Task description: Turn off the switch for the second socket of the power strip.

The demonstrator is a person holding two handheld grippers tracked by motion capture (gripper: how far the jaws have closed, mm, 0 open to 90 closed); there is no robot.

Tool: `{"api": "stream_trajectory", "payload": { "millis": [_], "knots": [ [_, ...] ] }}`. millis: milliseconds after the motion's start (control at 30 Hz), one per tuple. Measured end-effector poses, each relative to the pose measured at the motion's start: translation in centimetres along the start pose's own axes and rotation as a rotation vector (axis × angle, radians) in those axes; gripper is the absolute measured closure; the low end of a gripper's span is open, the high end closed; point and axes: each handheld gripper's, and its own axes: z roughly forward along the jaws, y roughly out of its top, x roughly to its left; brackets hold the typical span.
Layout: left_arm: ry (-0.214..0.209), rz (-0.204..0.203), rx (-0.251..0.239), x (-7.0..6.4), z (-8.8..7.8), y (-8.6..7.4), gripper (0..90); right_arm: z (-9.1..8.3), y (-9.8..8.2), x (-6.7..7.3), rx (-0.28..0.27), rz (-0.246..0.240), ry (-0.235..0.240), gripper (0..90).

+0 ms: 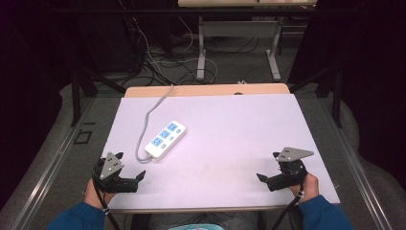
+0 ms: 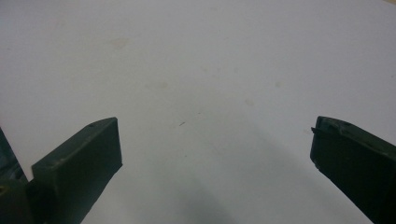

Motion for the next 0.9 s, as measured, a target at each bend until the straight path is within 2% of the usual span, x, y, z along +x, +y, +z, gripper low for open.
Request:
{"api": "stream_trajectory", "payload": {
  "millis": [133, 200, 300, 367, 400, 567, 633, 767, 900],
  "knots": [
    [0.002, 0.005, 0.003, -0.04, -0.03, 0.03, 0.1, -0.01, -0.02, 0.05, -0.003, 0.004, -0.009, 1.3],
    [0.001, 0.003, 0.004, -0.05, -0.03, 0.06, 0.1, 0.00, 0.01, -0.03, -0.003, -0.010, -0.011, 1.3],
    [0.002, 0.008, 0.004, -0.06, 0.04, 0.10, 0.1, 0.01, -0.02, -0.01, -0.001, 0.009, -0.016, 1.3],
    [-0.007, -0.005, 0.007, -0.12, 0.08, 0.08, 0.1, 0.01, -0.01, -0.03, 0.005, 0.001, -0.013, 1.3],
    [0.002, 0.009, 0.006, -0.02, 0.04, 0.12, 0.1, 0.05, -0.01, -0.02, 0.001, 0.001, -0.015, 1.3],
    [0.001, -0.010, 0.011, -0.06, 0.04, 0.16, 0.0, 0.04, -0.01, -0.03, 0.002, 0.002, -0.016, 1.3],
    [0.010, -0.009, 0.008, -0.05, 0.08, 0.18, 0.0, 0.04, 0.00, -0.03, 0.009, 0.003, -0.011, 1.3],
    [0.002, -0.013, 0.027, -0.04, 0.10, 0.33, 0.0, -0.01, 0.02, -0.06, 0.018, 0.002, -0.012, 1.3],
    [0.019, -0.009, 0.028, 0.07, 0.16, 0.52, 0.0, 0.10, 0.00, -0.02, 0.007, 0.007, -0.019, 1.3]
  ]
}}
